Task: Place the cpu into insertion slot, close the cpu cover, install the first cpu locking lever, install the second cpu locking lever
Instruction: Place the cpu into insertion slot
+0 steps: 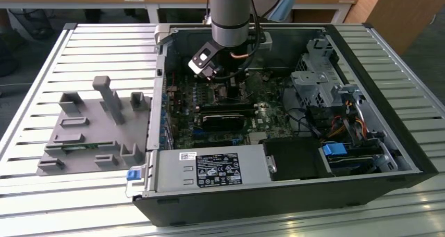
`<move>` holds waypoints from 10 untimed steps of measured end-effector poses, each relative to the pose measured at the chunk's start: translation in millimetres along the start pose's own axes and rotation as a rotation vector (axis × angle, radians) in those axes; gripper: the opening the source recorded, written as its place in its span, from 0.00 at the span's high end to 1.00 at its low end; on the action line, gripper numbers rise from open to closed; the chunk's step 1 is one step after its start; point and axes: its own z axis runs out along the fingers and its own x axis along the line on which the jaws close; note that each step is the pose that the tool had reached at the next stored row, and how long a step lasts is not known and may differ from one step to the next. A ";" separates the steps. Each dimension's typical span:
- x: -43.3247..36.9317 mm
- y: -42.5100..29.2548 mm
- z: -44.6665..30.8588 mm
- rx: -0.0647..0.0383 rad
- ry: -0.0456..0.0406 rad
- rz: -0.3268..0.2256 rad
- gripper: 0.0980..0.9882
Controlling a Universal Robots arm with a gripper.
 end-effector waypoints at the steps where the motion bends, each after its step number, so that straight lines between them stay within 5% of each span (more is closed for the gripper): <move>1: 0.0 0.0 0.0 0.000 0.0000 0.000 0.49; 3: 0.0 0.0 0.0 0.000 -0.0001 0.000 0.42; 10: 0.0 0.0 -0.1 0.000 0.0000 0.000 0.42</move>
